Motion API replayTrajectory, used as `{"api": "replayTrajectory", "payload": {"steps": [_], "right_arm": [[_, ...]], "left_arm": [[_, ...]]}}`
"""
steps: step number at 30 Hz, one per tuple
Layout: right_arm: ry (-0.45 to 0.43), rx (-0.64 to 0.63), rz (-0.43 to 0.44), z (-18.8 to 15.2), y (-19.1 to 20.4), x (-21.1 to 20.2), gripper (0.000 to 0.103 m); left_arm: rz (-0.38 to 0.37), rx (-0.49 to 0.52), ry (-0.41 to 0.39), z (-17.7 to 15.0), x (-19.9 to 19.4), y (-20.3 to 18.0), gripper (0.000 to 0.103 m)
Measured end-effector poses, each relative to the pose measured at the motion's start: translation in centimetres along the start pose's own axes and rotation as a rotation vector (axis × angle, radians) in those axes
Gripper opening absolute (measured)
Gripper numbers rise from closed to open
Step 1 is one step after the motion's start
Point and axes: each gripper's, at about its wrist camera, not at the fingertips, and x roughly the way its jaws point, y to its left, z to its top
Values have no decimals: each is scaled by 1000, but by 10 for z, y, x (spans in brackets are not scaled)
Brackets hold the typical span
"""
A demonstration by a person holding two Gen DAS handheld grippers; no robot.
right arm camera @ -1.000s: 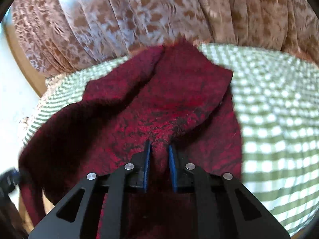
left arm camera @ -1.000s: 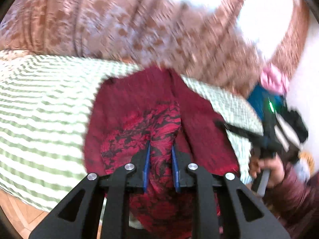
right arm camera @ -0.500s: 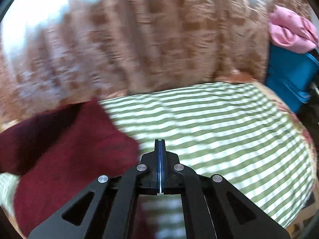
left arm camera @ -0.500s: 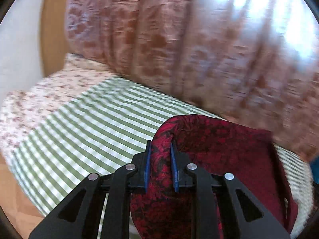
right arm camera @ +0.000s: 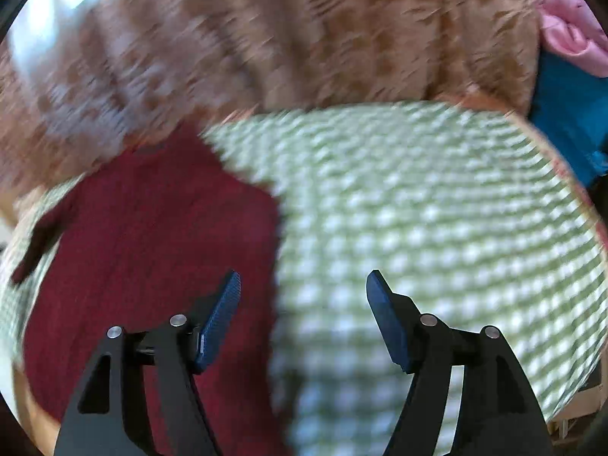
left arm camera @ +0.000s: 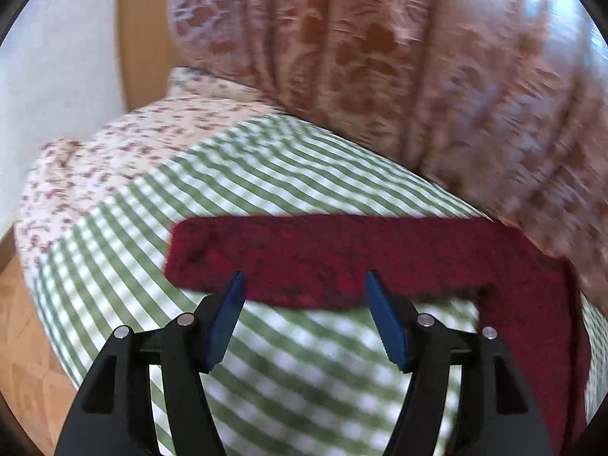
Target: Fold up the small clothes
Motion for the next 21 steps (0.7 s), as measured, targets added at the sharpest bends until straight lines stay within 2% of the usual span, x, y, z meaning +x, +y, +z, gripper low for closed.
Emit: {"api": "replayTrajectory", "payload": {"steps": [3,5,6,9,10,13,15,18,20,21], "right_arm": [[90,-14,117,-38,18,-10,76],[177,-57,167,-65,32,-11,76],[211,-97,161,-75,38,-10,56],[204,-163,182,-81,46,-21,9],[177,-167,174,-75,46,-28,4],[78,-175,112,-49,36,-47,0],[-3,-152,31,-23,19,-54,0],[-97,-147,-167,15,-10,-49,0],[-136,-151,-334,44,-30,-32,0],[-143,-145,-388,57,-40,-26,0]], "left_arm": [[-98,32,36,-28,-8,-10,66],[-154,43,63,-51,-13,-11,67],[-178,46,78,-62,-17,-13,67],[-245,45,123,-89,-28,-19,68],[-266,52,133,-99,-33,-21,68],[-321,72,163,-124,-43,-26,70],[-352,83,183,-135,-51,-27,70],[-370,99,207,-151,-56,-29,70],[-378,99,218,-158,-60,-30,70],[-387,95,222,-160,-62,-30,70]]}}
